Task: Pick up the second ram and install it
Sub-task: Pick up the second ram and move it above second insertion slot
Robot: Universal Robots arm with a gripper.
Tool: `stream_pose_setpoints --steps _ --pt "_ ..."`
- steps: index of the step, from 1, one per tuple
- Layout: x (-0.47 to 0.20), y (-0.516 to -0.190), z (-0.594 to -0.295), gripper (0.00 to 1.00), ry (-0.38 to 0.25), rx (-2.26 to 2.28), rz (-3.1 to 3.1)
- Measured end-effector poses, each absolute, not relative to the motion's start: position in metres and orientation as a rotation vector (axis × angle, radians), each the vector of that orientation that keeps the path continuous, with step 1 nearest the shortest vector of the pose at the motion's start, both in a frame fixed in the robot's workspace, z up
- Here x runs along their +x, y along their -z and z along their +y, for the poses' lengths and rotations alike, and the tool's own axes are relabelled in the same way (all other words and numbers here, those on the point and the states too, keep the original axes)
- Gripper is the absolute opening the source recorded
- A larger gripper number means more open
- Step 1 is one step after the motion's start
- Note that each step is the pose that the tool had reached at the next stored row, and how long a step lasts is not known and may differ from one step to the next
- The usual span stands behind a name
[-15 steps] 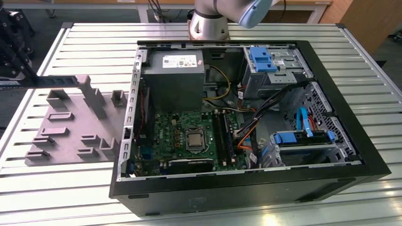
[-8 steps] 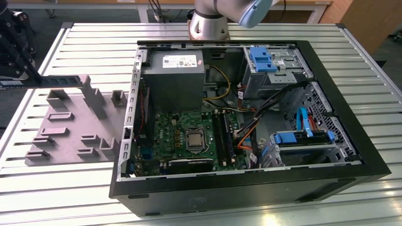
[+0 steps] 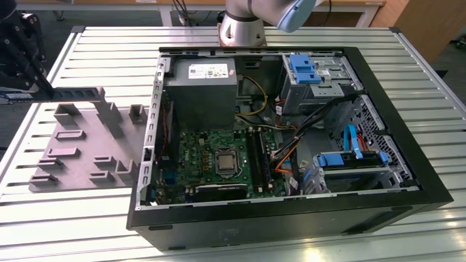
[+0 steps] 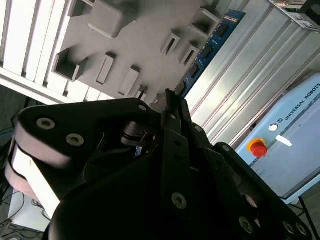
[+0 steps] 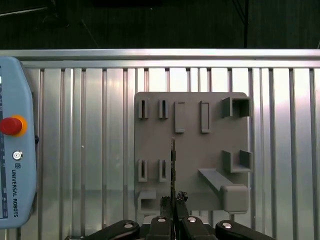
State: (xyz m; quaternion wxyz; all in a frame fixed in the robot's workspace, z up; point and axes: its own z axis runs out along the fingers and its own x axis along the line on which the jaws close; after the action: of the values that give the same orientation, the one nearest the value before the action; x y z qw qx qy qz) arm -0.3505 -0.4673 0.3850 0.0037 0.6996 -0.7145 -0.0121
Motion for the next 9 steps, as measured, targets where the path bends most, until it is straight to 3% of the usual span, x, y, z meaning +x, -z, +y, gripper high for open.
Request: stream_pose_setpoints --steps 9 --pt "-0.3422 -0.3850 -0.4673 0.14 0.038 2.192 -2.239"
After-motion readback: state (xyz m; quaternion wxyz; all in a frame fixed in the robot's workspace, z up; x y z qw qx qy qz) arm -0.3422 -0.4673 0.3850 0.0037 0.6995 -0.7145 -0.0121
